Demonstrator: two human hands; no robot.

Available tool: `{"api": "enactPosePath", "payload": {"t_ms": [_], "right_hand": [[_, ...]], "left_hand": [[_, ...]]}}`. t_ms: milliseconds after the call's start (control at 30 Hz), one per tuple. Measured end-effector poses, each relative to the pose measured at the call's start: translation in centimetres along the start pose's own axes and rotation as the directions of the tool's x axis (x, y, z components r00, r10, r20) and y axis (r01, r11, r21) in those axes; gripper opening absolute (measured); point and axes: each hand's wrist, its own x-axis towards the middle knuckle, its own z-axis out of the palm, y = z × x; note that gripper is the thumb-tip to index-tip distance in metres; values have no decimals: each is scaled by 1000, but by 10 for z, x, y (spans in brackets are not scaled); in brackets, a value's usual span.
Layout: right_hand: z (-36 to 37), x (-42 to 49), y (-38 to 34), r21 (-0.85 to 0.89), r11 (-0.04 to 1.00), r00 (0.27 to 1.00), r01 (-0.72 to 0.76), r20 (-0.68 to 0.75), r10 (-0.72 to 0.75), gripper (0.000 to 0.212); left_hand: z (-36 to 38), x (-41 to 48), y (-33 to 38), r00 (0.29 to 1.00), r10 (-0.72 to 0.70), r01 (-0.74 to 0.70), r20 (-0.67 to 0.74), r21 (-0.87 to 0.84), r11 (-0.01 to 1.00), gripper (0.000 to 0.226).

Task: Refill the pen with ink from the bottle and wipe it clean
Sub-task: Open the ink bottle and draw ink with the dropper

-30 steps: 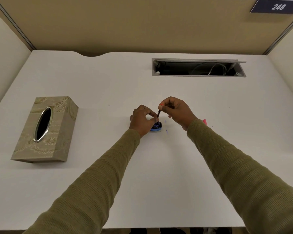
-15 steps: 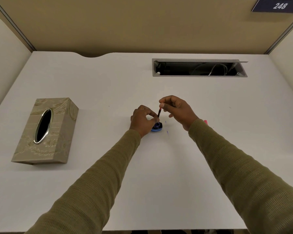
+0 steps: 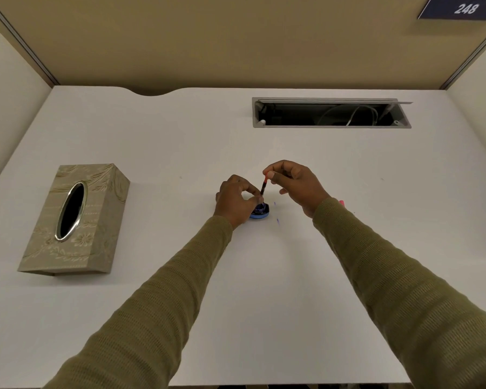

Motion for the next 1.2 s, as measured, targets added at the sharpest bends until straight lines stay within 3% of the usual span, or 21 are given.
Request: {"api": "enactPosePath", "payload": {"t_ms": [567, 867, 1033, 1200], "right_hand": [[2, -5, -7, -59, 996, 994, 64, -83, -69, 12], [-5, -21, -12, -391, 893, 967, 221, -32, -254, 6], [-12, -31, -12, -401, 898, 961, 183, -121, -250, 4], [-10, -45, -4, -390, 909, 955, 146, -185, -233, 7]], "left_hand": [[-3, -1, 7, 997, 71, -71, -9, 22, 997, 6], [-6, -4, 7, 992, 130, -130, 3, 102, 986, 9], [-16, -8, 7, 988, 154, -154, 10, 96, 983, 23], [-36, -11, -4, 991, 120, -114, -62, 88, 990, 22]]}}
